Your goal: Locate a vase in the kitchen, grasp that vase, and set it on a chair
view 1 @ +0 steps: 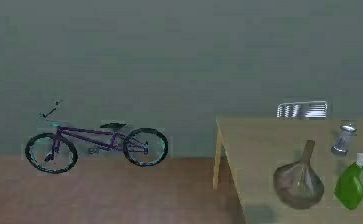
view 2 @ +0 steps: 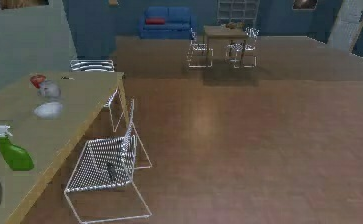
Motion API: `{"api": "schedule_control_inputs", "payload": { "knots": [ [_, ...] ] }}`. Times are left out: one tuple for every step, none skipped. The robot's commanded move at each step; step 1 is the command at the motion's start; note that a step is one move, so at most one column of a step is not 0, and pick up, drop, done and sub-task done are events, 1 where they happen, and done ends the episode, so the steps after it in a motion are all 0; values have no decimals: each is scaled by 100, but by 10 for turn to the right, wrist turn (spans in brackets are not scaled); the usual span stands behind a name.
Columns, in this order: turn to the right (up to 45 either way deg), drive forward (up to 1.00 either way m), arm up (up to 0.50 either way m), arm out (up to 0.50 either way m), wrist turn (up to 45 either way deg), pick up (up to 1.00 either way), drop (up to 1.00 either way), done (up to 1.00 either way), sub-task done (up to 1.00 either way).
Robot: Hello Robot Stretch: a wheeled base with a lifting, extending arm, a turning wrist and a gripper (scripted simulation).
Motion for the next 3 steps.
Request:
{"api": "schedule_control_inputs", "payload": {
  "knots": [
    [-450, 0, 0, 0, 0, 0, 0, 0, 0],
    [0, 0, 50, 0, 0, 0, 0, 0, 0],
    [0, 0, 38, 0, 0, 0, 0, 0, 0]
  ]
}}
